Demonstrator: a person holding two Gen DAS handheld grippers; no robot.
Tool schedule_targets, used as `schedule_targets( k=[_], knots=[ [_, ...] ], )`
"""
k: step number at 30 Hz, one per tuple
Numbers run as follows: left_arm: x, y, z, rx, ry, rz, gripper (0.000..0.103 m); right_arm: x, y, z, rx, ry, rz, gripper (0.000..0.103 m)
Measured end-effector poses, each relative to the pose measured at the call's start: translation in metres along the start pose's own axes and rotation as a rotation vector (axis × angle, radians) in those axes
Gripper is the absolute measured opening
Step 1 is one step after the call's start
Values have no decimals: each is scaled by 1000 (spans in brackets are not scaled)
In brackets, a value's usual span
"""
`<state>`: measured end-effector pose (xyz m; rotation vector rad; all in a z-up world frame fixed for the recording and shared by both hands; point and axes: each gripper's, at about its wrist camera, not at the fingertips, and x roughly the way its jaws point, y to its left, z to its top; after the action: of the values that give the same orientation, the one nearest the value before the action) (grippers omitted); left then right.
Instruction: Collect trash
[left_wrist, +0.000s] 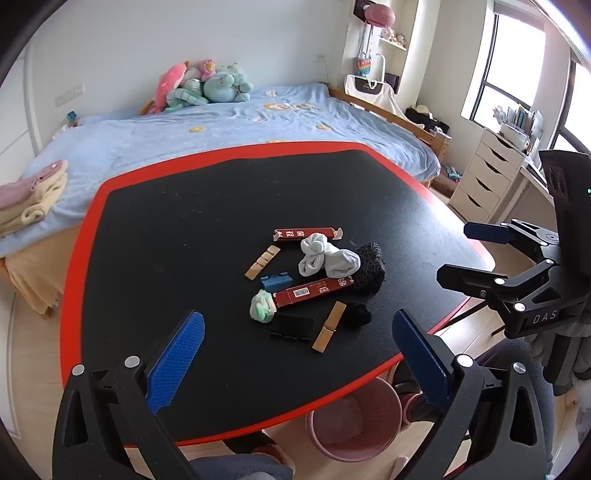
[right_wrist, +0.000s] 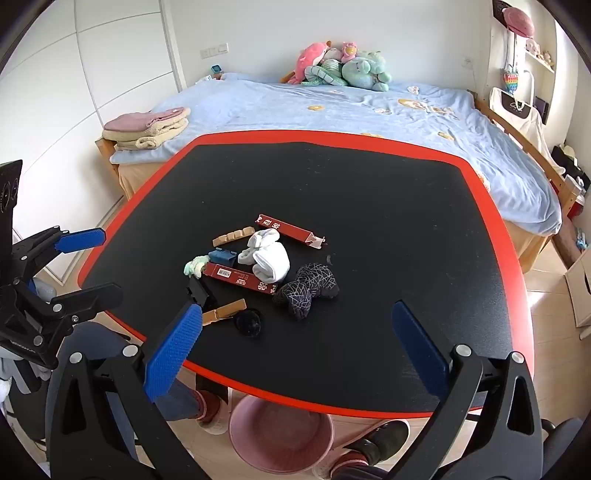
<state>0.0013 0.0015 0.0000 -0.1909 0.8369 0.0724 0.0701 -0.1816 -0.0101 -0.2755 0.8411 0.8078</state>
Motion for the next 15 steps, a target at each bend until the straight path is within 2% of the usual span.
schedule_targets(
  k=[2,15],
  knots=[
    [2,5,1,-31,7,8,98,0,0,-1,-2,-6,-6,100],
    [-1,2,-5,22,2,67,98,6,-6,-9,25,17,-16,100]
  ],
)
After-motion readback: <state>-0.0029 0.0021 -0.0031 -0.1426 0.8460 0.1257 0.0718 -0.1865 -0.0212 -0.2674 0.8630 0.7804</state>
